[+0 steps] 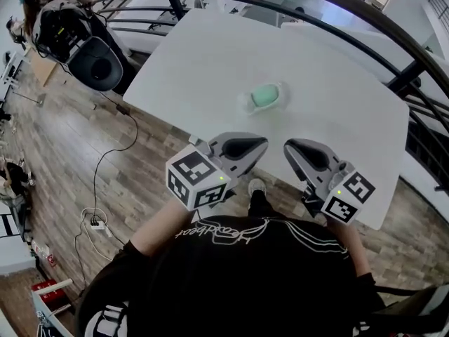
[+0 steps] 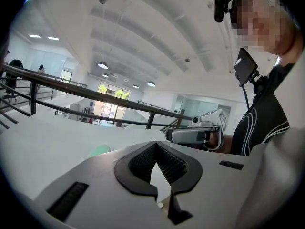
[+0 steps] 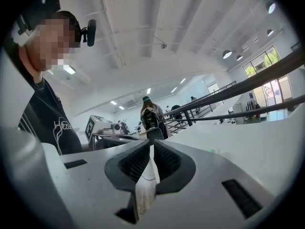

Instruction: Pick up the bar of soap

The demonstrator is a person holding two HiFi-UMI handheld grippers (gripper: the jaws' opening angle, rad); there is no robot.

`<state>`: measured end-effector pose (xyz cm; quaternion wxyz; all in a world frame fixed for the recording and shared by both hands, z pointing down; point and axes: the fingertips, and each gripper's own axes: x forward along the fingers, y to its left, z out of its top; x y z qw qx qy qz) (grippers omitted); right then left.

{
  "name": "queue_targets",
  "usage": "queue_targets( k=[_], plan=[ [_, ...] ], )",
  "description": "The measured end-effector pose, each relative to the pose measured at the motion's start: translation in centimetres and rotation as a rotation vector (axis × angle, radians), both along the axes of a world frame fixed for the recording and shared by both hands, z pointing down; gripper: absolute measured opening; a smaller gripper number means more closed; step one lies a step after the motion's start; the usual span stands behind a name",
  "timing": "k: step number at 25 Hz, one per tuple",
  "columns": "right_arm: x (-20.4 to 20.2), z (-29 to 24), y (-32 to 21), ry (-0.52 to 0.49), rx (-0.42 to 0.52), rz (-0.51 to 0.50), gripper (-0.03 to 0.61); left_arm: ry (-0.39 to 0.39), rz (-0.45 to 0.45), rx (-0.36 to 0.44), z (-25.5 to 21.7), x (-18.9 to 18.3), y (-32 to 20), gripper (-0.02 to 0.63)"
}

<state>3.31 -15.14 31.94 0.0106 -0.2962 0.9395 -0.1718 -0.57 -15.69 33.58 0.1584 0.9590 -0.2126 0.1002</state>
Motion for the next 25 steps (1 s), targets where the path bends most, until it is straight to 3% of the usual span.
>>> queue_targets(
  k=[12, 25],
  plan=[
    [1.5, 2.0, -6.6, -0.003, -0.060, -0.002, 0.031, -0.040, -0.021, -0.039, 2.5, 1.4, -7.0, 0.008],
    [1.4, 4.6, -8.4, -0.007, -0.121, -0.020, 0.030, -0.111, -0.038, -0.019, 5.2, 1.3, -9.5, 0.009]
  ],
)
